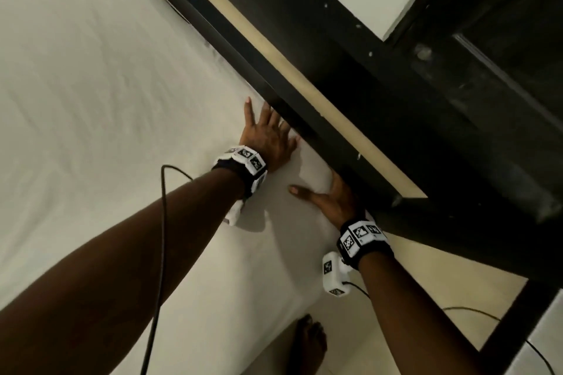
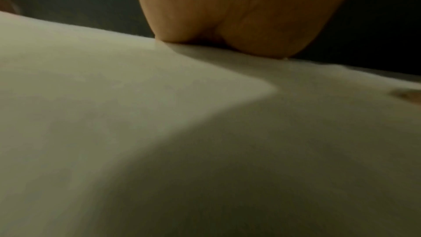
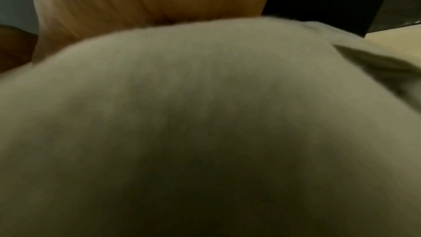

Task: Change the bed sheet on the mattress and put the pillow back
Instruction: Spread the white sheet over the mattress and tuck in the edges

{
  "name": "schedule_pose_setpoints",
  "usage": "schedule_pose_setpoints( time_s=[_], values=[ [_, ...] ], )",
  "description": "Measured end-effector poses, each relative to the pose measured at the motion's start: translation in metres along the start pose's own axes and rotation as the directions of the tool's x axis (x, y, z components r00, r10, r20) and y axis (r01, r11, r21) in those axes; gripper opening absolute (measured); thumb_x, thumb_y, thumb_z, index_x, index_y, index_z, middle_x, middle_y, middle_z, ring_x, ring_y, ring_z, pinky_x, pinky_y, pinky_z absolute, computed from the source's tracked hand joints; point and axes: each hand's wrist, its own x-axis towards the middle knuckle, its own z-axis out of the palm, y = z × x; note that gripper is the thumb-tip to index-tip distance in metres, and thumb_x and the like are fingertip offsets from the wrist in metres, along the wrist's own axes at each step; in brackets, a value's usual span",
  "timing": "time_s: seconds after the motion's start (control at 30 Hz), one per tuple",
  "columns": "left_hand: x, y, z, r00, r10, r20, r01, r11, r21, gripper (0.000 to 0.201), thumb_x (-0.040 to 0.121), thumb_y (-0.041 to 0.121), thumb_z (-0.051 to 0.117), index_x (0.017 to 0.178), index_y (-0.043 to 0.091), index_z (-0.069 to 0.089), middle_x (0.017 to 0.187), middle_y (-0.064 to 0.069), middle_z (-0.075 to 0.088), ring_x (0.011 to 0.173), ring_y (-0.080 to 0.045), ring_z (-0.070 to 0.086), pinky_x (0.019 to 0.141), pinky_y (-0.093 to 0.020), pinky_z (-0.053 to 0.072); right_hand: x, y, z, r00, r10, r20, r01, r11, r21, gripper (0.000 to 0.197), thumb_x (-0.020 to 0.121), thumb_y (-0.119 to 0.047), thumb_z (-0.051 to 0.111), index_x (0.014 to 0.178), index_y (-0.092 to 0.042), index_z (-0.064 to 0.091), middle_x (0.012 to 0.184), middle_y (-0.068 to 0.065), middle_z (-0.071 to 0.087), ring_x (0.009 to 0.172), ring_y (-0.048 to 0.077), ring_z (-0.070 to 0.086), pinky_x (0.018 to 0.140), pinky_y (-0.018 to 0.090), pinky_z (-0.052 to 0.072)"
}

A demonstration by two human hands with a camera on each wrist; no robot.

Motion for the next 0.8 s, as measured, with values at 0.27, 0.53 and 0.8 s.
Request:
schedule_pose_setpoints(
  time_s=[0.27, 0.53, 0.8],
  values=[
    [-0.056, 0.053, 0.012, 0.997, -0.062, 0.037, 0.068, 0.98, -0.19, 0.073, 0.1, 0.063, 0.017, 0.162, 0.027, 0.003, 0.169, -0.013, -0.009, 0.154, -0.036, -0.013, 0.119, -0.067, -0.004, -0.06, 0.03, 0.01, 0.928, -0.311, -0.207, 0.212, 0.894, -0.394, 0.089, 0.092, -0.074, 0.042, 0.158, -0.019, 0.022, 0.162, 0.012, 0.027, 0.149, 0.032, 0.026, 0.121, 0.049, 0.025],
    [-0.17, 0.124, 0.041, 0.999, 0.029, 0.014, -0.02, 0.897, -0.442, 0.102, 0.087, 0.056, 0.058, 0.161, 0.032, -0.008, 0.167, -0.012, -0.02, 0.153, -0.038, -0.017, 0.121, -0.065, 0.002, -0.126, 0.149, -0.01, 0.793, -0.064, -0.606, 0.145, 0.986, 0.084, 0.04, 0.094, -0.033, 0.068, 0.128, -0.013, 0.061, 0.124, 0.008, 0.063, 0.112, 0.025, 0.058, 0.09, 0.053, 0.052],
    [-0.18, 0.159, 0.061, 0.994, -0.104, -0.02, 0.089, 0.922, -0.378, 0.117, 0.078, 0.066, 0.066, 0.16, 0.034, -0.011, 0.166, -0.013, -0.021, 0.152, -0.039, -0.02, 0.119, -0.068, -0.002, -0.042, 0.166, -0.019, 0.956, 0.091, -0.279, -0.015, 0.965, 0.261, 0.049, 0.072, -0.084, 0.059, 0.086, -0.039, 0.072, 0.095, -0.005, 0.075, 0.098, 0.026, 0.065, 0.106, 0.063, 0.038]
  ],
)
